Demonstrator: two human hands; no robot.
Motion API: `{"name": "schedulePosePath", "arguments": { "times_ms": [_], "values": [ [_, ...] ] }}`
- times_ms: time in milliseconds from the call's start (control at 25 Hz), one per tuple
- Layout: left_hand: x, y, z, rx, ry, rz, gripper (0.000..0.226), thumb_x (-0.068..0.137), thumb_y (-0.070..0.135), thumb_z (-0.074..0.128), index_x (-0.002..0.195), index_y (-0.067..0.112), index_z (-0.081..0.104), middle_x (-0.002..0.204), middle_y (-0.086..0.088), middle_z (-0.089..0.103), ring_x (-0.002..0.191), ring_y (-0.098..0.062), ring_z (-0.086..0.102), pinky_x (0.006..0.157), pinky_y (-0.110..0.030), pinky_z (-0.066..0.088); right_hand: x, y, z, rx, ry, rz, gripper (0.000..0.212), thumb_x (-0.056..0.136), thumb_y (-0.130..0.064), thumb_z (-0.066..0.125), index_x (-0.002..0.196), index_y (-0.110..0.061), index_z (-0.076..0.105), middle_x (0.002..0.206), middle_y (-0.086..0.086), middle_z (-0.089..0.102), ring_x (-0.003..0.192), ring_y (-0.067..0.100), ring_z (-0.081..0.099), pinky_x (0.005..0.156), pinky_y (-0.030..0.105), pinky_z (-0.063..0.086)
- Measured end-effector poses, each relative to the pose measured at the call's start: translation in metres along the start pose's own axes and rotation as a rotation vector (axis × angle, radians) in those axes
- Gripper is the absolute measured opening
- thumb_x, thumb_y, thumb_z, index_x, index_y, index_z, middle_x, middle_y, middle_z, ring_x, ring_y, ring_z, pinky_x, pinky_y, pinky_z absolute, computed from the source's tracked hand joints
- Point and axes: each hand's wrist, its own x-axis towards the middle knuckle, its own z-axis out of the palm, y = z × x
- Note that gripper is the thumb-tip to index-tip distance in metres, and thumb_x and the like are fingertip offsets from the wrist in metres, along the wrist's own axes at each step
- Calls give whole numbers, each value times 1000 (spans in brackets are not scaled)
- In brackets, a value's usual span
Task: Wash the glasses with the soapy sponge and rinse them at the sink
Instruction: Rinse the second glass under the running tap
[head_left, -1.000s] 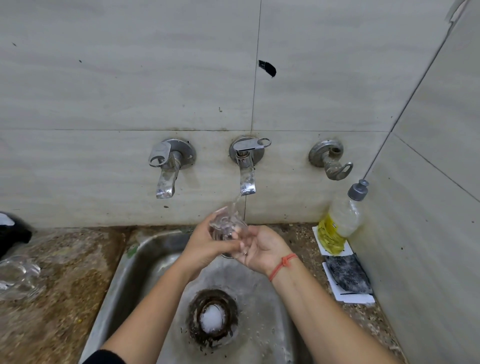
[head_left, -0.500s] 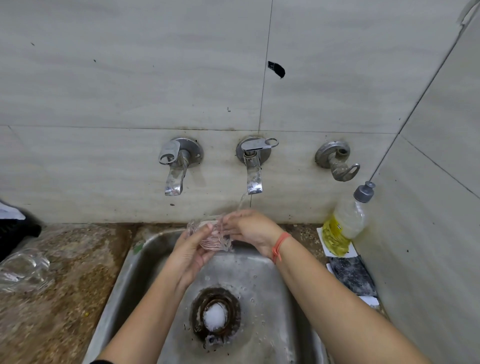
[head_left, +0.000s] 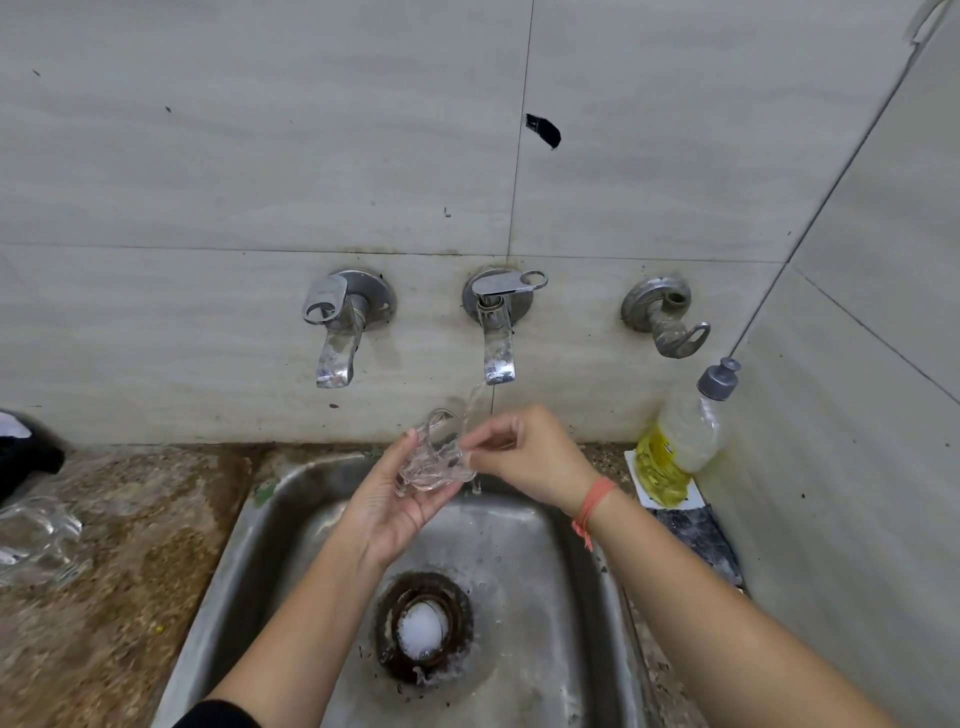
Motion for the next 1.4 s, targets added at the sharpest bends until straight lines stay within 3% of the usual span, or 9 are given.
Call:
{"name": "schedulePosePath", "arguments": {
  "times_ms": [160,280,480,600,760,960,1120,1320,1400],
  "values": [
    [1,2,-5,57,13,-33,48,75,33,70,114,5,62,98,-18,72,80,-29,71,73,-38,60,-13,21,18,-536,40,-426,15,74,-20,76,88,-17,75,84,-4,71,78,11,53,68,27,46],
    [-2,5,-10,162,-29,-56,46,76,42,70,110,11,68,105,-13,70,90,-26,67,90,-42,52,-14,30,32,-568,204,-624,6,81,-15,66,81,-11,71,78,-2,68,76,18,53,65,28,45],
    [-4,6,-18,80,-229,49,85,47,20,94,122,2,58,117,-17,65,101,-25,65,99,-39,48,-11,27,43,-314,375,-492,5,80,-15,69,79,-11,73,73,-4,67,73,10,48,65,22,40],
    [0,6,-16,66,-206,124,96,46,17,94,130,8,49,111,-16,66,94,-25,68,89,-36,54,-11,22,47,-244,392,-465,5,80,-19,70,80,-15,73,74,-7,67,75,5,47,67,20,40],
    [-5,4,-12,84,-166,79,89,40,29,96,117,3,59,102,-18,69,87,-27,70,73,-37,60,-15,30,42,-293,343,-501,13,84,-25,66,87,-16,74,83,-8,70,81,6,46,70,18,39],
    [-6,6,-9,96,-130,-94,60,81,45,63,121,0,59,112,-22,66,88,-29,68,72,-39,59,-18,44,33,-482,324,-662,11,91,-24,62,92,-16,71,86,-8,69,80,12,44,69,16,36],
    [-5,1,-7,89,-187,-96,53,91,41,51,127,2,57,122,-22,61,103,-31,64,93,-43,52,-13,39,43,-185,335,-317,23,90,-30,54,90,-19,74,76,-6,69,79,7,53,69,19,43],
    [-3,2,4,182,-304,78,53,67,22,85,115,12,65,114,-16,66,100,-24,66,92,-37,52,-2,19,30,731,266,375,17,91,-2,57,80,-7,70,65,3,69,51,5,58,48,14,44],
    [-2,6,9,373,-301,117,58,71,4,77,123,18,57,113,-13,66,101,-23,64,92,-34,51,-4,21,21,981,200,580,17,92,-3,53,80,-7,65,59,3,68,47,7,54,42,12,42]
  ]
}}
